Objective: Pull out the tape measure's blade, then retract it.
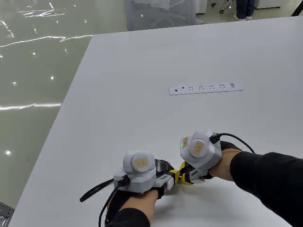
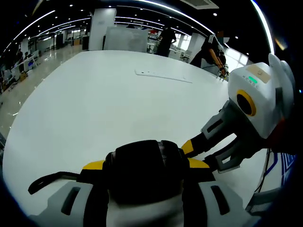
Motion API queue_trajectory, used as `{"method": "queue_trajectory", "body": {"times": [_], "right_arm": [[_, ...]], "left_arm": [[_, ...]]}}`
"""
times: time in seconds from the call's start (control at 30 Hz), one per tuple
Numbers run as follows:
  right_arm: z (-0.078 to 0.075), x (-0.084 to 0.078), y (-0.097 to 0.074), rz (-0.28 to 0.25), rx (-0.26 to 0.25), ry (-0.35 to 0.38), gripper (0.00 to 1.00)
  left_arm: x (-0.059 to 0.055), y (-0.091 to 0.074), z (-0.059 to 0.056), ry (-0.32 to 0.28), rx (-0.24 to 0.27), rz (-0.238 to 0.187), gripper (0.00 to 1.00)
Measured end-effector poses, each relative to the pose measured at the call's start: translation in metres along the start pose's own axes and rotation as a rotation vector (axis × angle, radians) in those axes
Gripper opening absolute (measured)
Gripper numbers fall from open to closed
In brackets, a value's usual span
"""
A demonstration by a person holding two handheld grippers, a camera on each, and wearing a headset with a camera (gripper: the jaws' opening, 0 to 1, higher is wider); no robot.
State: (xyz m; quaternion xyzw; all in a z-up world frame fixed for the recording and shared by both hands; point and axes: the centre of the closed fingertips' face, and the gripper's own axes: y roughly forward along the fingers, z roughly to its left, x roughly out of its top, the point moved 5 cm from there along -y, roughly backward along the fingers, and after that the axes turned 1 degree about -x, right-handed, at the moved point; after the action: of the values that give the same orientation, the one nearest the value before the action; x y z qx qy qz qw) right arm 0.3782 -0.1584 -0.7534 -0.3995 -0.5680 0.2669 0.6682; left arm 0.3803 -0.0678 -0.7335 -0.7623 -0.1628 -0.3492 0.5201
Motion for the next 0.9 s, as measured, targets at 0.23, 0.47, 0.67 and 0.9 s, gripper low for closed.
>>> {"method": "queue_trajectory", "body": {"times": [0.23,0.47,0.67,0.9], "right_arm": [[0.0,0.0,0.0,0.006,0.0,-0.014,0.06],[0.001,0.001,0.0,-0.006,-0.004,-0.04,0.08],[0.003,0.002,0.0,-0.023,-0.009,-0.03,0.09],[0.008,-0.008,-0.005,-0.021,-0.025,-0.037,0.12]], "left_arm": [[0.0,0.0,0.0,0.001,0.001,0.002,0.58],[0.0,0.001,0.0,-0.005,-0.003,-0.004,0.6],[0.0,-0.001,-0.001,-0.006,-0.007,-0.006,0.62],[0.003,-0.005,-0.004,0.032,-0.073,-0.012,0.64]]}}
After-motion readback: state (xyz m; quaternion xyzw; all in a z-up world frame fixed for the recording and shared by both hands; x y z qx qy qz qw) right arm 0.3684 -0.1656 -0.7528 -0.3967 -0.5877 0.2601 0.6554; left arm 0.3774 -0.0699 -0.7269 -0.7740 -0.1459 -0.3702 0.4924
